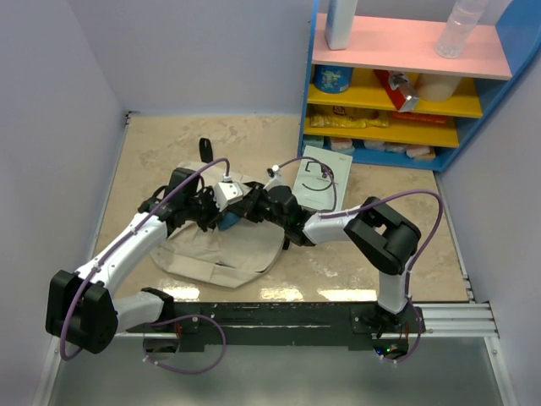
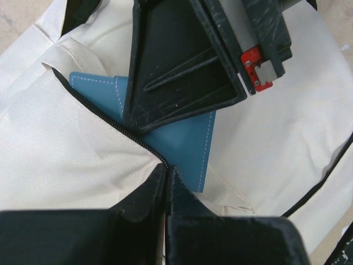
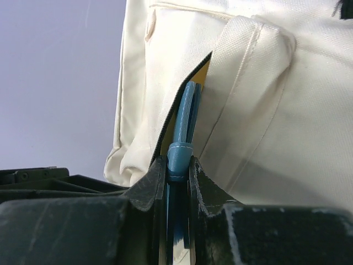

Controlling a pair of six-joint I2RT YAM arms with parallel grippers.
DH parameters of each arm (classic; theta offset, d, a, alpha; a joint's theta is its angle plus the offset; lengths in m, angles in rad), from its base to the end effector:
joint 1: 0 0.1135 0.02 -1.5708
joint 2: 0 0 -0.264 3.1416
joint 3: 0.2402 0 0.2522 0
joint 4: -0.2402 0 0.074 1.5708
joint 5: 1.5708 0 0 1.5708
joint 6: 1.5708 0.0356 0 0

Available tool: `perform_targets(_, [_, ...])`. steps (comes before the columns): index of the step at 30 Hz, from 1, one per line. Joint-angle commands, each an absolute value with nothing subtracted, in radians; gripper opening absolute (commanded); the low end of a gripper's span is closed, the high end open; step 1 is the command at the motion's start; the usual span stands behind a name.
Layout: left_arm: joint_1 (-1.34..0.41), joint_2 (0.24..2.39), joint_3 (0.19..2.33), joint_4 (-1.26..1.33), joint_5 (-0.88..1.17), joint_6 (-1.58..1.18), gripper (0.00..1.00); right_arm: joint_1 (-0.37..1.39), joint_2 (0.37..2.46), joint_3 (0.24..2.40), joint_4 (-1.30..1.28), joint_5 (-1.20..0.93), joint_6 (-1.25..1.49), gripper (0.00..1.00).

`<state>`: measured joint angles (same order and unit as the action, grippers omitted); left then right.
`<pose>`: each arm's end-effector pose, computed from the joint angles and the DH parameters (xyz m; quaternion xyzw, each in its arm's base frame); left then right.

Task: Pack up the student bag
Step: Place the personal item in the student bag.

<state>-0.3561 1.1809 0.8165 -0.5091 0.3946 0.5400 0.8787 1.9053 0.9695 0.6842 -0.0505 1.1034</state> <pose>0.2188 -0.0960 0.2445 0.4596 0.8016 -0.1527 0.3505 0.2580 0.3140 0.1740 0.0732 0.7867 0.5234 0.3189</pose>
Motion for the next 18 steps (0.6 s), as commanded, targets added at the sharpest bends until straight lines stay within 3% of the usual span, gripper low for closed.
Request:
perform_targets(1, [-0.368, 1.177, 0.842, -0.485, 0.495, 0.546, 0.0, 0.881, 1.825, 0.92, 0.919, 0.031, 1.169, 0.0])
perform_targets(12, [-0.359, 1.181, 0.909, -0.486, 0.574, 0.489, 0.0, 0.917, 1.96, 1.044, 0.936, 0.077, 1.201, 0.0])
perform_targets(18, [-0.337, 1.195, 0.962, -0.526, 0.63, 0.479, 0.0, 0.933, 1.986, 1.011, 0.991, 0.138, 1.264, 0.0])
